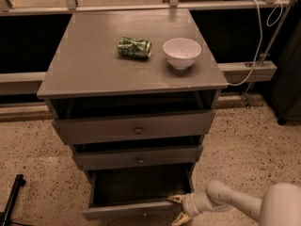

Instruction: Open bottom drawer

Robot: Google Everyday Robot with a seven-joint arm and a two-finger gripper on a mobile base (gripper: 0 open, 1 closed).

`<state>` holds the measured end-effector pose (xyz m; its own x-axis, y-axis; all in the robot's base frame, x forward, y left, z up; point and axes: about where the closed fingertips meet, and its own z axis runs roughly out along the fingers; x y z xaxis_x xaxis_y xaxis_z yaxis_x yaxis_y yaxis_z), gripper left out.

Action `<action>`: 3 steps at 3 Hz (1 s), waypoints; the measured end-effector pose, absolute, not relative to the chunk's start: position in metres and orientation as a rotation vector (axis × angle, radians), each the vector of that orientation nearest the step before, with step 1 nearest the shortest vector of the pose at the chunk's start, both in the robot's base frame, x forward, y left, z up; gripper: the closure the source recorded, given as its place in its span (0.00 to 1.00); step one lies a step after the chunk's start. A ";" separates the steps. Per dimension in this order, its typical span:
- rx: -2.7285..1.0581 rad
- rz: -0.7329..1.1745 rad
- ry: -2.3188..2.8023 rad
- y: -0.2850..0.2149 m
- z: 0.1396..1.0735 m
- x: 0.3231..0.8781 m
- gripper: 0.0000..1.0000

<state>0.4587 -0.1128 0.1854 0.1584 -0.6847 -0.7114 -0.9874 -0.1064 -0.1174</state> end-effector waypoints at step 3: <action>-1.973 0.523 1.462 -0.100 0.242 0.503 0.30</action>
Offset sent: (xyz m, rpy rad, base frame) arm 0.0343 0.0035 0.0831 -0.0708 -0.2042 0.1036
